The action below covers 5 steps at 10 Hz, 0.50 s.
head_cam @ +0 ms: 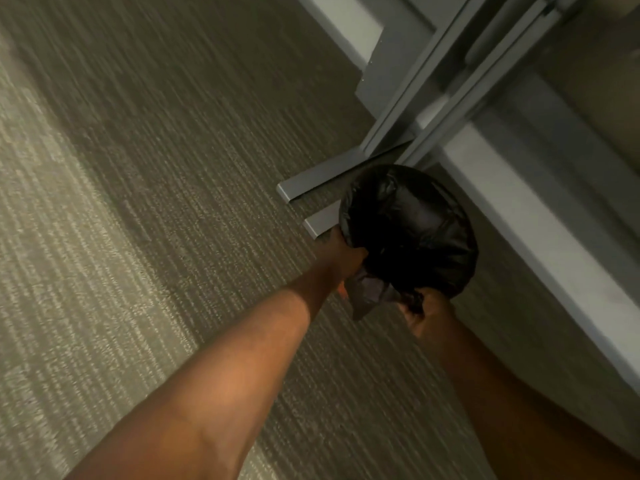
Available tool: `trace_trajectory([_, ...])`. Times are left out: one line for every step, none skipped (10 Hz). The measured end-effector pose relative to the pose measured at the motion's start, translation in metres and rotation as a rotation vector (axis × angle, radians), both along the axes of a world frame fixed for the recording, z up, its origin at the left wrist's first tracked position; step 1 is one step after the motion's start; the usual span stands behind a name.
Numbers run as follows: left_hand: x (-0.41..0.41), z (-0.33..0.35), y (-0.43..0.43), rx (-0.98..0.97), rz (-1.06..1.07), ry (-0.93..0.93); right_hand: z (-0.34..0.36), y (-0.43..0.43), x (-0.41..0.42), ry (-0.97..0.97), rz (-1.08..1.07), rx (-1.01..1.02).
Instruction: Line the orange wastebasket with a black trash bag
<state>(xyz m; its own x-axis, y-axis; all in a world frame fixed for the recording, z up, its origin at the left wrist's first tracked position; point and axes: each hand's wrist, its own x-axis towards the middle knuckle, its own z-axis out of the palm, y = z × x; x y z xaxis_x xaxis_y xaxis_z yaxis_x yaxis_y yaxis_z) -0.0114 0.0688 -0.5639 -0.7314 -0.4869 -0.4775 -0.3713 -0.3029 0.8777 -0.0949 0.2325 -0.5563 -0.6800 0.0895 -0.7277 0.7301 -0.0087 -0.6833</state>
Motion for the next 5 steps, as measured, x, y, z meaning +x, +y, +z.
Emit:
trace_trajectory([-0.007,-0.007,0.008,-0.014,0.01,0.018,-0.004,0.005,-0.005,-0.003,0.014,-0.013])
trace_trajectory([-0.01,-0.005,0.012,-0.057,0.024,0.054,-0.002,0.011,-0.009,-0.039,0.047,-0.021])
trace_trajectory([-0.006,-0.004,0.016,-0.041,0.035,0.079,0.004,0.014,-0.009,-0.08,0.127,0.004])
trace_trajectory([0.008,0.009,0.012,0.005,0.025,0.059,0.014,0.011,-0.01,-0.09,0.183,0.2])
trace_trajectory([0.026,0.018,0.011,-0.085,0.004,-0.033,0.027,0.012,0.006,0.054,0.253,0.53])
